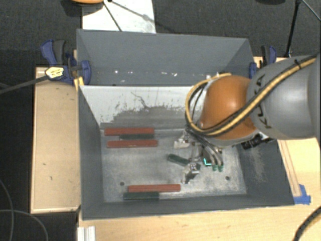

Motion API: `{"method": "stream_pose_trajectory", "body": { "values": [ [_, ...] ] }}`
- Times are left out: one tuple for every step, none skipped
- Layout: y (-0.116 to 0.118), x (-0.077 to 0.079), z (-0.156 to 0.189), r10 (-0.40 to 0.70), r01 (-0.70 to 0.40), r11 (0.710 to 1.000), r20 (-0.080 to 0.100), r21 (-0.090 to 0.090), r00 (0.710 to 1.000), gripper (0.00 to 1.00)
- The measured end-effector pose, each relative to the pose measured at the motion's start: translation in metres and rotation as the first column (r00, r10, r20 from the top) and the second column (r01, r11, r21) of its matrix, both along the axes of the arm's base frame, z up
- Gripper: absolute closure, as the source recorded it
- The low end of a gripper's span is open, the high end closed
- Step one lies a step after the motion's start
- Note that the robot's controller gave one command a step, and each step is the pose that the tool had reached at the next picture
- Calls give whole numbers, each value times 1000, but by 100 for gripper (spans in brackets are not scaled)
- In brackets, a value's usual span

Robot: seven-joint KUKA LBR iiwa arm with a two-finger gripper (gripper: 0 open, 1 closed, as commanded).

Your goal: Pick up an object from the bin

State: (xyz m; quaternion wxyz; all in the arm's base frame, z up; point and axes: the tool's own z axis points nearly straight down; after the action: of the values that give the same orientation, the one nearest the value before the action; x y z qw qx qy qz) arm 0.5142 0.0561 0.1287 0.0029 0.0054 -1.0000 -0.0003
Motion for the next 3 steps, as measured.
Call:
{"method": "stream_pose_trajectory", "body": {
  "values": [
    [0,2,4,-1,1,1000,8,0,1000,0],
    [-31,19,-53,-43,43,999,21,2,999,100],
    [-31,19,-53,-44,44,999,21,2,999,100]
  ]
}}
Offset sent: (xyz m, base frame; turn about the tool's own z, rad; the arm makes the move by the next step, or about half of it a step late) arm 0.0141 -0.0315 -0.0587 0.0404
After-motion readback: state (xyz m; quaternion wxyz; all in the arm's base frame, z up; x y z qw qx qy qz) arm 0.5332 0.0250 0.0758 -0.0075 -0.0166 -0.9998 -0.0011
